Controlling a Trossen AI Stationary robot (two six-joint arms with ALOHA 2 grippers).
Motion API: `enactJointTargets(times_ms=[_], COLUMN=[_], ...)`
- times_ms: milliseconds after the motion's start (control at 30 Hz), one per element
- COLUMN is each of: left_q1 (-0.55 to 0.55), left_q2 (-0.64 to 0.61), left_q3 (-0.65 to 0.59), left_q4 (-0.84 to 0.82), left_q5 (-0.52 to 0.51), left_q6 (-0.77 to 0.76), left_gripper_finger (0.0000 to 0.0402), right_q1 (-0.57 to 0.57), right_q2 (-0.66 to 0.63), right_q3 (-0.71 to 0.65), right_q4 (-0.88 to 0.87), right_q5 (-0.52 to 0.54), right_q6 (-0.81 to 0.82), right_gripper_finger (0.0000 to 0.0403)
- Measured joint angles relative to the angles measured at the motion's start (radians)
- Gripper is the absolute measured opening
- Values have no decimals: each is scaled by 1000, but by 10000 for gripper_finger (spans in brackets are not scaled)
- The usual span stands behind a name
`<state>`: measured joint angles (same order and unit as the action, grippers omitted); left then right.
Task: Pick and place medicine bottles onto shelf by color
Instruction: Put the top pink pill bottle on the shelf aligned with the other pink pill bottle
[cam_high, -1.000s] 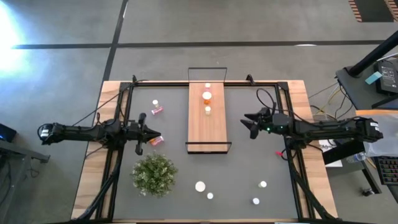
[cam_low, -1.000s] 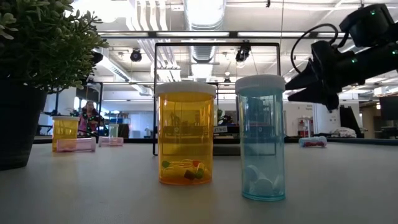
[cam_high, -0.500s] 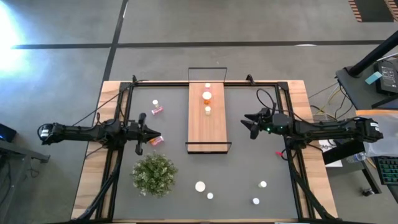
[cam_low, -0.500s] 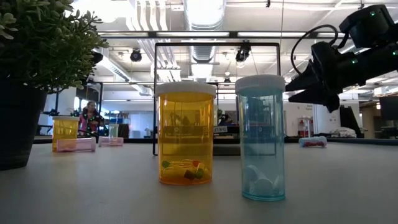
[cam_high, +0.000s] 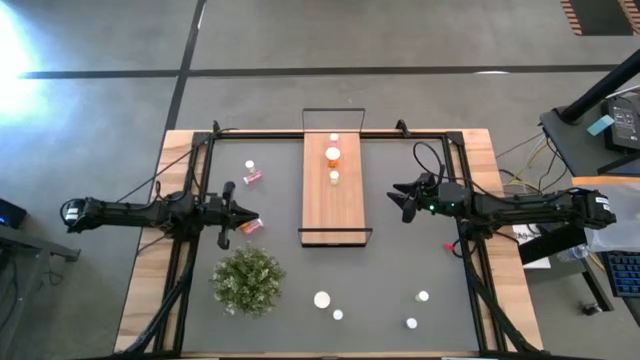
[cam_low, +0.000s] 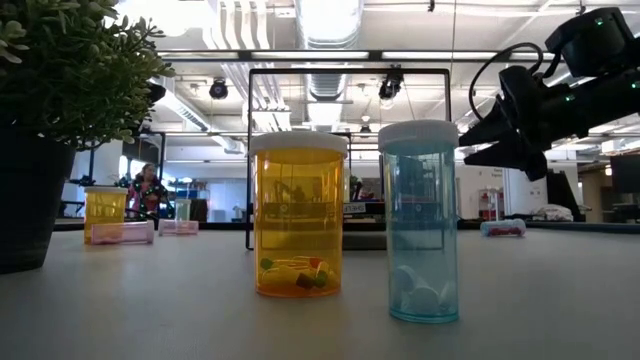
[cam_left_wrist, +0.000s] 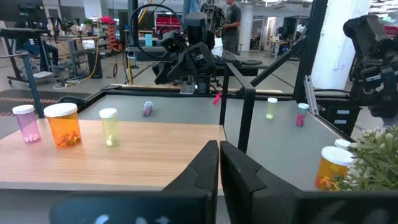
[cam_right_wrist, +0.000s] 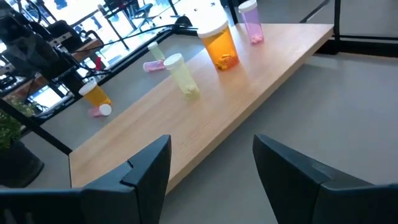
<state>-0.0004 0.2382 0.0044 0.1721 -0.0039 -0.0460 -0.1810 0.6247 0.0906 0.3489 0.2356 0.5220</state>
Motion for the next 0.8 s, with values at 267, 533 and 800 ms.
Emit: enactJointTargets(times_ms=[267,533,800], left_q1=[0,0,0], left_q2=[0,-1,0], left_q3=[0,0,0], left_q4=[0,41,176], left_q5=[0,-39,-43], left_q6=[81,80,88], left_gripper_finger=[0,0,0], right_q1=[0,0,0], right_q2=[0,0,0], right_q3=[0,0,0], right_q4=[0,0,0], right_q5=[0,0,0], right_q6=[-1,-2,-2], right_gripper_finger=[217,217,217])
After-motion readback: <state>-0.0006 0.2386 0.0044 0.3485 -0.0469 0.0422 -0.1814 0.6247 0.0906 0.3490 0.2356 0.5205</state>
